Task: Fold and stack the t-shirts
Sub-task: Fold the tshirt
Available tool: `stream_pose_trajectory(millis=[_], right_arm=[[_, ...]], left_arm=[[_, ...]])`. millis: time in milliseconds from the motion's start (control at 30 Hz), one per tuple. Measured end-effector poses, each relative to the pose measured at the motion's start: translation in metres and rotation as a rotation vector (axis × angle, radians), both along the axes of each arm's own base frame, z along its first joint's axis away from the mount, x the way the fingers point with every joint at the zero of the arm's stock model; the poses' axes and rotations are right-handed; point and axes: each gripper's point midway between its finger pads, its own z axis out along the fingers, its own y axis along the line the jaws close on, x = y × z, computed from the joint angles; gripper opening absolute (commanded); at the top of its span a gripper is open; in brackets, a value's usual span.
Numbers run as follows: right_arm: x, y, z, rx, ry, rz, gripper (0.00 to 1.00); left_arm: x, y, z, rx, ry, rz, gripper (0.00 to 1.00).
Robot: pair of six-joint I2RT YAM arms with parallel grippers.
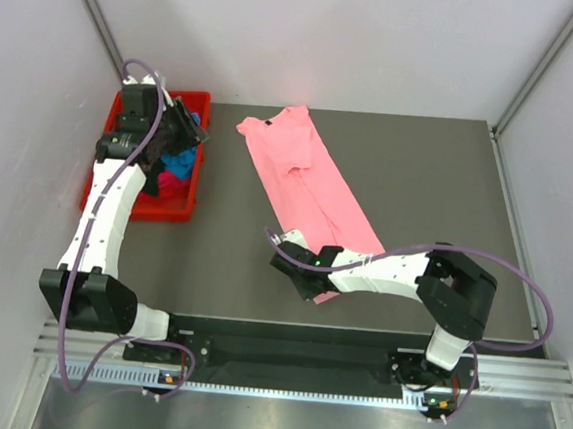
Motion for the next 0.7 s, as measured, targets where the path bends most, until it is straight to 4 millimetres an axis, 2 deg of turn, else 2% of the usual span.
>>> stream_pose_trajectory(millis=[167, 367, 533, 700], right_arm=[[-0.008, 0.008, 0.001, 0.013, 0.022, 0.020, 0.00], [-0.032, 0.048, 0.005, 0.075, 0.065, 0.075, 0.00], [-0.040, 0.069, 0.002, 0.112, 0.096, 0.055, 0.00], [-0.039, 0.092, 0.012, 0.174, 0.113, 0.025, 0.16]], left_arm=[[0.004, 0.006, -0.015, 0.022, 0.026, 0.031, 0.48], [0.012, 0.020, -0.030, 0.028, 0.065, 0.066, 0.48], [0.014, 0.024, -0.034, 0.026, 0.076, 0.075, 0.49], [0.013, 0.016, -0.046, 0.011, 0.102, 0.028, 0.49]])
